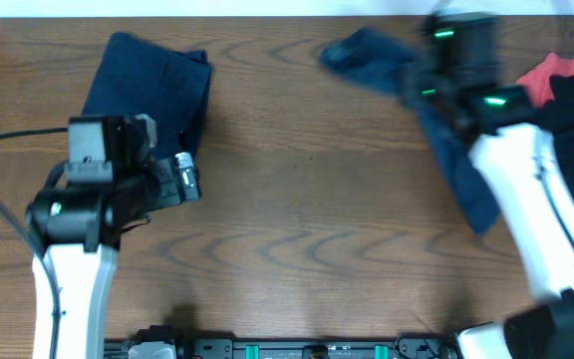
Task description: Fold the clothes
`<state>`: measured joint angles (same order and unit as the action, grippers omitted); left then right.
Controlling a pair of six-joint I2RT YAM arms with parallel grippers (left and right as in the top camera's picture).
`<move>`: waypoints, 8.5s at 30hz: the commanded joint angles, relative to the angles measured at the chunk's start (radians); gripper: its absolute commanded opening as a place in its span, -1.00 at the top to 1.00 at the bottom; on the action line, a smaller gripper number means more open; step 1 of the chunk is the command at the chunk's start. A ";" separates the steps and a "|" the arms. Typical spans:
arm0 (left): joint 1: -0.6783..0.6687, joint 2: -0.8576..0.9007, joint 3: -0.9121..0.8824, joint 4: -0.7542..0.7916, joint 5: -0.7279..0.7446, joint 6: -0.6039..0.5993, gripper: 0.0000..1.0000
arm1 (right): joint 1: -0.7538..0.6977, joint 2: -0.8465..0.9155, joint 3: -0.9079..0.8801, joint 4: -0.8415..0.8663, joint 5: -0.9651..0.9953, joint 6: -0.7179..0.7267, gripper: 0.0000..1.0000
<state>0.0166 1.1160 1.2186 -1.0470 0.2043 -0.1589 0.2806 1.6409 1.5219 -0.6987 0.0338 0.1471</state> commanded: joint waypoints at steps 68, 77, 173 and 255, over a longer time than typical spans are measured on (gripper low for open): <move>-0.269 0.680 0.029 0.129 0.019 0.106 -0.96 | -0.671 0.451 -0.041 0.008 -0.371 -0.003 0.88; -0.270 0.681 0.029 0.254 0.129 0.095 -0.96 | -0.688 0.449 -0.041 -0.065 -0.480 -0.037 0.29; -0.421 0.663 -0.151 0.570 0.046 -0.135 -0.96 | -0.706 -0.091 -0.389 -0.221 -0.294 0.151 0.98; -0.387 0.379 -0.127 0.179 -0.105 -0.327 0.77 | -0.706 -0.335 -0.389 -0.415 -0.251 0.151 0.98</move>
<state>-0.3779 1.4960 1.0821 -0.8288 0.1402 -0.5209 -0.4221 1.3586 1.1297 -1.0954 -0.2562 0.3084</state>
